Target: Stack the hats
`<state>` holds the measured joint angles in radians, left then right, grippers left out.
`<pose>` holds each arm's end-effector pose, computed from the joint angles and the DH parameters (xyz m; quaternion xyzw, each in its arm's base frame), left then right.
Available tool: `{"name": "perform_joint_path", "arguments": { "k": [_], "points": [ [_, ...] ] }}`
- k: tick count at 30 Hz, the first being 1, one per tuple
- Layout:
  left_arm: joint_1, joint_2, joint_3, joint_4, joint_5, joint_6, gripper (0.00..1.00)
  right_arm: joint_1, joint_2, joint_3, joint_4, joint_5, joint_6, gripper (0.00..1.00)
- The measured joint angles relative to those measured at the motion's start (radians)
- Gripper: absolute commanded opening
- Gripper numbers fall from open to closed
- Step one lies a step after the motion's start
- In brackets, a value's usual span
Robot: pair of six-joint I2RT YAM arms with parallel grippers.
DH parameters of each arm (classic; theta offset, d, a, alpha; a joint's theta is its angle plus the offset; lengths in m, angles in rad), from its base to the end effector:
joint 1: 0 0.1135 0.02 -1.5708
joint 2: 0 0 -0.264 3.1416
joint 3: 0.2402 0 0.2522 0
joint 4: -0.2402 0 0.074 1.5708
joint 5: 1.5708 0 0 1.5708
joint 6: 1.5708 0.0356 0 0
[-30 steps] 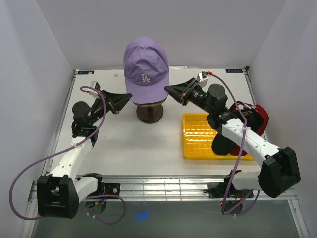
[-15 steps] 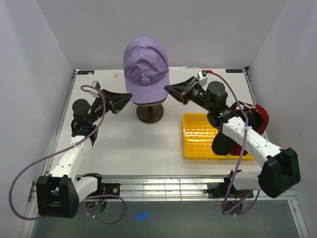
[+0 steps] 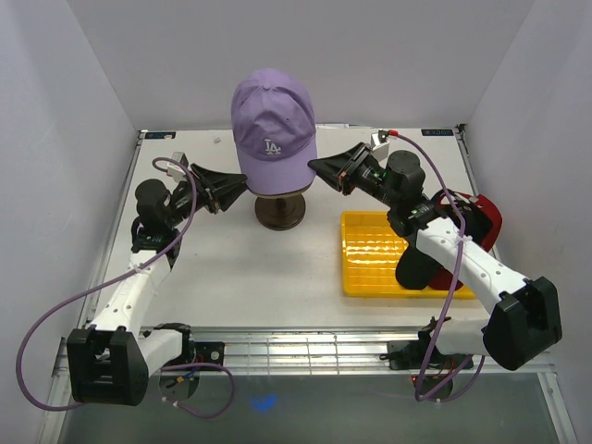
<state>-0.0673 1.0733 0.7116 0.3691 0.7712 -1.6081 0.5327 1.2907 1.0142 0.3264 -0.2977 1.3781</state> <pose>0.2417 -0.0412 0.3157 -0.2630 0.6543 -0.6660 0.2432 0.2591 0.1649 0.3634 0.1816 0.6657 0.6441 0.3302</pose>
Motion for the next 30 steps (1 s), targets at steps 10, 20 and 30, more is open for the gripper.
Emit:
{"name": "perform_joint_path", "arguments": {
  "k": [10,20,30],
  "points": [
    [0.002,-0.003,0.025,-0.085,0.0,0.061,0.44,0.0,-0.011,0.0,-0.036,0.023,-0.021,0.25],
    [0.007,-0.003,0.122,-0.272,-0.046,0.18,0.46,-0.002,-0.024,0.0,-0.089,0.049,-0.032,0.31],
    [0.013,-0.002,0.196,-0.4,-0.092,0.279,0.46,-0.009,-0.034,0.0,-0.216,0.086,-0.073,0.36]
  ]
}}
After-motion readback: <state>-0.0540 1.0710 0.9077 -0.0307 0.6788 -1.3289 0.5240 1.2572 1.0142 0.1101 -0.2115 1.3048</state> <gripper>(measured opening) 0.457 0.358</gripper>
